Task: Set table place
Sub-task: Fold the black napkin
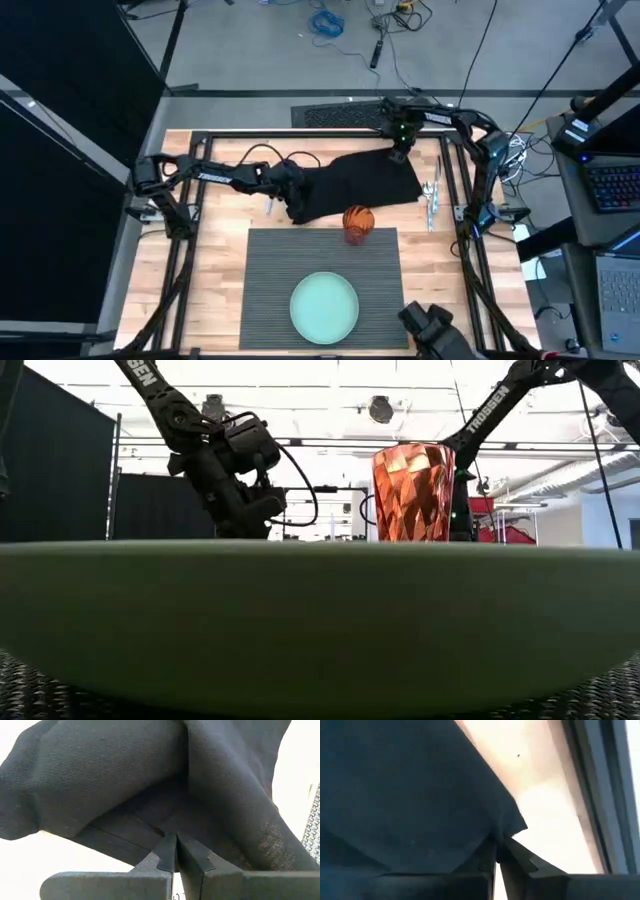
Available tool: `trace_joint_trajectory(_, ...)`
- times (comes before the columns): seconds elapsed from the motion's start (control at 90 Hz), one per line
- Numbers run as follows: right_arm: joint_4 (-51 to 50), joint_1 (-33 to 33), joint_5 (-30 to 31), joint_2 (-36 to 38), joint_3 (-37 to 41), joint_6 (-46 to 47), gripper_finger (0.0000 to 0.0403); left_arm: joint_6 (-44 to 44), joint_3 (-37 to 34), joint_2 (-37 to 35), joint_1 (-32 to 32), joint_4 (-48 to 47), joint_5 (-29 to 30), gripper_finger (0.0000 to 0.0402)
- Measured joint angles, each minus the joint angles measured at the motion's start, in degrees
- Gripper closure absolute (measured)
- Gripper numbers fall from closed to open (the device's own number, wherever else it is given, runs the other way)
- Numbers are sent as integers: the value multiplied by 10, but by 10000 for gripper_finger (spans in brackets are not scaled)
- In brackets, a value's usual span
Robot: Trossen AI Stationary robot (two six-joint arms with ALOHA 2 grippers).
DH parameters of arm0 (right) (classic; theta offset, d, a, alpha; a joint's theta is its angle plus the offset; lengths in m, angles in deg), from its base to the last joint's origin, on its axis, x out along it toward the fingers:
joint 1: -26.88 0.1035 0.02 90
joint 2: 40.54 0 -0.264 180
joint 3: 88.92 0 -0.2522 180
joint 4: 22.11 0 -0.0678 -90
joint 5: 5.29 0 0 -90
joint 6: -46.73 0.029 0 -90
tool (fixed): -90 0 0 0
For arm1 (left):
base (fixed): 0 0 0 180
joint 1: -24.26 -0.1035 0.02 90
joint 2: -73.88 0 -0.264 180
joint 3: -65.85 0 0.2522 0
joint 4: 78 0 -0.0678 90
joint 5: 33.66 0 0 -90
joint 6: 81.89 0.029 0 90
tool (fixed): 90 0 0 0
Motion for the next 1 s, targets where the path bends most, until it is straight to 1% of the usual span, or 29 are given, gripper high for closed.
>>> trace_joint_trajectory(0.111,1,1,4,25,0,0,402,3,0,0,0,0,0,402)
trace_joint_trajectory(0.2,4,-1,29,44,0,0,402,4,0,0,0,1,0,402)
trace_joint_trajectory(0.289,6,-8,33,58,0,1,403,4,0,0,0,4,0,402)
trace_joint_trajectory(0.5,28,-35,34,54,0,17,403,4,0,0,0,11,0,402)
trace_joint_trajectory(0.622,43,-47,70,54,0,43,403,0,0,0,2,11,-1,402)
trace_joint_trajectory(0.711,30,-53,59,54,0,46,400,0,0,0,5,10,-2,402)
trace_joint_trajectory(0.789,21,-53,30,54,0,45,386,-1,0,0,8,10,-2,402)
trace_joint_trajectory(0.844,19,-50,24,54,0,44,370,-1,0,0,10,10,-2,402)
trace_joint_trajectory(1.0,31,-43,29,54,0,43,301,-2,0,0,14,10,-2,402)
